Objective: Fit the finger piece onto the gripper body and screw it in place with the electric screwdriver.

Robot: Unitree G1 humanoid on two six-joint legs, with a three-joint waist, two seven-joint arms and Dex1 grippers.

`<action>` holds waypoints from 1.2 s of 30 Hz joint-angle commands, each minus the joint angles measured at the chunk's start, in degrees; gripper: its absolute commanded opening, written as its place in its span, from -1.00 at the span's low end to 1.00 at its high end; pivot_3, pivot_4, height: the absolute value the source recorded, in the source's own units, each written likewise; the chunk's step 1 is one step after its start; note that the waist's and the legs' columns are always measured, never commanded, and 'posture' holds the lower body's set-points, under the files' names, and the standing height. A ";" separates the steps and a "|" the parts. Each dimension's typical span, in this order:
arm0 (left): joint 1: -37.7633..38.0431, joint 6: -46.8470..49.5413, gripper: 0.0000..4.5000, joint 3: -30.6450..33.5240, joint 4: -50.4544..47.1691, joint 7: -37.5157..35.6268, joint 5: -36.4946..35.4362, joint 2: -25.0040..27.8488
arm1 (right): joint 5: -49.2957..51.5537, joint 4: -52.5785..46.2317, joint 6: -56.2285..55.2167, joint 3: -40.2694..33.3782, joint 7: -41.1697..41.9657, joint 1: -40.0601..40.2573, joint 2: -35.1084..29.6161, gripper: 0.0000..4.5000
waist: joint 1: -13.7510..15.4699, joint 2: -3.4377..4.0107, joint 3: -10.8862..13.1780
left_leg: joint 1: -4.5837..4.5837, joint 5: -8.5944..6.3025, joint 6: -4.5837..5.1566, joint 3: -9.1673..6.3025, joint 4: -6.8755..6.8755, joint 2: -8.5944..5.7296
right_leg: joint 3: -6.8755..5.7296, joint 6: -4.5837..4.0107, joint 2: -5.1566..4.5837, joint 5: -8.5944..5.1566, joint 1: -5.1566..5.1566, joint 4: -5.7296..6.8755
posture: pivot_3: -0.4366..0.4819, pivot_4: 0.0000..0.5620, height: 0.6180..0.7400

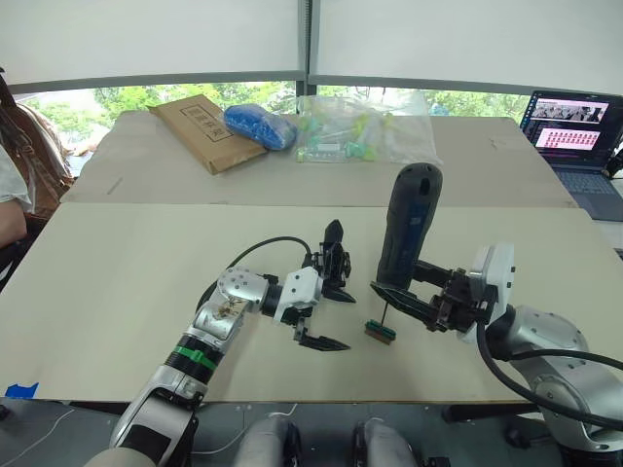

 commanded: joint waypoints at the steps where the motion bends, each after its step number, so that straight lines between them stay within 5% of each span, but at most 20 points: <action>1: 1.66 3.45 1.00 2.83 -5.67 -0.09 -3.24 3.01 | 5.47 -5.15 1.75 -3.10 -1.58 -2.98 -1.19 -0.14 | -0.02 0.00 0.00 | 0.00 0.00 0.00 0.00 0.00 0.01 | -0.01 0.00 0.00 0.00 0.00 0.00 | -0.05 -0.47 0.87; 10: 9.86 12.59 1.00 10.07 -13.32 8.59 -6.27 9.35 | 12.88 -6.86 5.76 -4.97 -4.38 -7.83 -3.63 -0.14 | 0.30 0.00 0.00 | 0.01 0.00 0.00 -0.06 0.00 0.00 | -0.03 0.00 -0.03 0.00 0.05 -0.03 | -0.05 -0.47 0.87; 14: 10.88 13.43 1.00 9.69 -12.85 16.03 -4.15 6.26 | 13.39 -6.86 5.88 -4.67 -4.92 -8.22 -3.63 -0.14 | 0.42 0.00 0.00 | 0.00 0.00 0.00 -0.06 0.01 -0.03 | -0.04 0.00 -0.03 0.00 0.07 -0.03 | -0.05 -0.47 0.87; 21: 4.26 9.39 1.00 8.31 0.44 32.29 2.91 -6.77 | 12.08 -6.52 5.72 -3.62 -5.29 -8.17 -3.42 -0.14 | 0.84 -0.04 0.01 | 0.00 0.01 0.02 -0.04 0.06 -0.07 | -0.06 0.03 -0.02 0.02 0.12 0.00 | -0.05 -0.47 0.87; 24: 1.29 4.22 0.77 7.23 6.94 31.39 4.50 -8.48 | 11.68 -6.35 5.84 -3.85 -5.43 -8.21 -3.82 -0.14 | 0.66 -0.03 0.01 | 0.01 0.01 0.02 -0.01 0.00 -0.06 | -0.05 0.02 -0.01 0.02 0.07 -0.01 | -0.05 -0.47 0.87; 28: -5.76 -4.52 0.04 6.42 19.08 23.97 4.94 -8.72 | 11.68 -6.23 5.86 -4.59 -5.36 -8.15 -4.64 -0.14 | 0.80 -0.04 0.01 | 0.01 0.01 0.02 0.01 0.03 -0.06 | -0.07 0.02 -0.01 0.02 0.10 -0.01 | -0.05 -0.47 0.87; 32: -13.25 -12.69 0.03 6.26 29.79 8.94 2.87 -9.32 | 12.79 -6.30 5.90 -5.56 -4.65 -7.74 -5.61 -0.14 | 0.88 -0.05 0.02 | -0.02 0.00 0.03 0.01 0.05 -0.06 | -0.08 0.02 -0.03 0.02 0.05 -0.03 | -0.05 -0.47 0.87; 36: -20.91 -18.33 0.03 6.02 42.67 7.61 6.78 -11.40 | 14.52 -6.26 6.38 -6.11 -3.82 -7.37 -6.34 -0.14 | 0.99 -0.11 0.06 | -0.13 -0.01 0.05 0.02 0.03 -0.09 | -0.11 0.02 -0.03 0.03 0.00 -0.12 | -0.05 -0.47 0.87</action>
